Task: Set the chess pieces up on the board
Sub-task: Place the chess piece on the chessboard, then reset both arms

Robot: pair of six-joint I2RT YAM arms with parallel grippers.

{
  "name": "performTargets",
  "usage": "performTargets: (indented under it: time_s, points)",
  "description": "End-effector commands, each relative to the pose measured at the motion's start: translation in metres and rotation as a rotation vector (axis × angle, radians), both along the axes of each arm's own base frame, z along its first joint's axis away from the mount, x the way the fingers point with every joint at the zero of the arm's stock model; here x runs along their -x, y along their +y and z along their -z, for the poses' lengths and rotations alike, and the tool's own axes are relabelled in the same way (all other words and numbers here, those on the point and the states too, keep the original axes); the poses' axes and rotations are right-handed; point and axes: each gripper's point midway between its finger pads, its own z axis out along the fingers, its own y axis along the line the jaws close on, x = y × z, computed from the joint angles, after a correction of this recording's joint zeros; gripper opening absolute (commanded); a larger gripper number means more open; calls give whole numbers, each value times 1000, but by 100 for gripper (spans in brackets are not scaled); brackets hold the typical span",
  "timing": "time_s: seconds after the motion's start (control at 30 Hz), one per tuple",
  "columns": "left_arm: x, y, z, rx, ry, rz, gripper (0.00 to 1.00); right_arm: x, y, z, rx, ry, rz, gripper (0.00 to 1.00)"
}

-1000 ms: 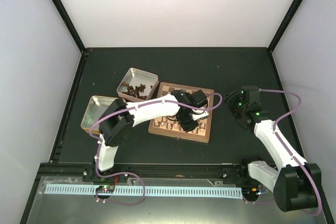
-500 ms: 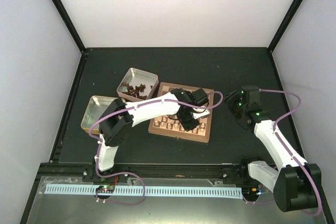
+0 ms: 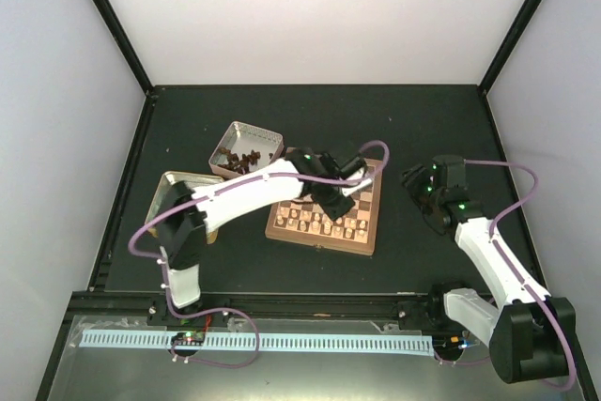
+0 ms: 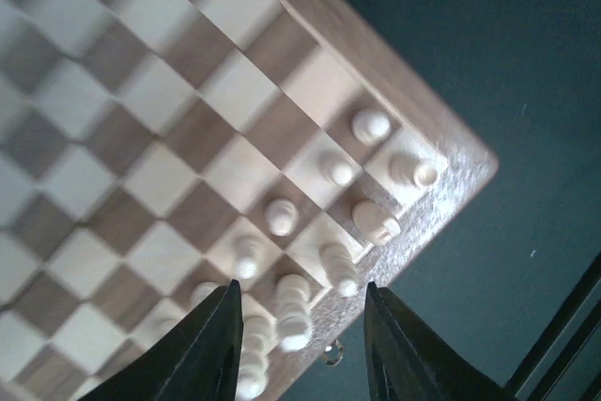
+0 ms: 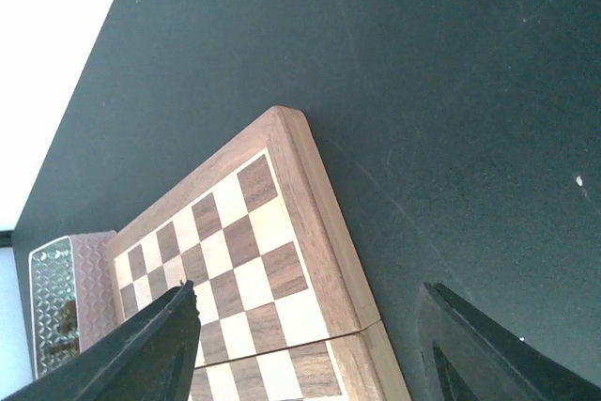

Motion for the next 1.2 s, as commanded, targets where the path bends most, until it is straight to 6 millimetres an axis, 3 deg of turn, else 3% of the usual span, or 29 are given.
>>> performTargets:
  time_s: [0.0,0.1,0.23,0.4,0.53,0.7,0.93,1.17]
  points:
    - [-43,26,-89,206,-191,-200,42,-3,2,-20,59,-64,-79,65]
    - [-59,64,-120,304,-271,-324,50,-2,4,-32,104,-98,-136,66]
    - [-63,119,-150,419,-374,-434,60,4,4,-54,169,-161,-200,72]
    - [-37,179,-194,583,-604,-499,98,20,-10,-94,274,-273,-186,82]
    - [-9,214,-214,668,-696,-538,99,40,-22,-129,356,-367,-170,99]
    - [14,258,-226,699,-766,-657,99,70,-37,-161,469,-450,-153,100]
    - [48,307,-240,753,-851,-745,99,122,-64,-201,585,-607,-42,100]
    - [82,341,-259,828,-907,-763,99,161,-75,-212,593,-687,22,100]
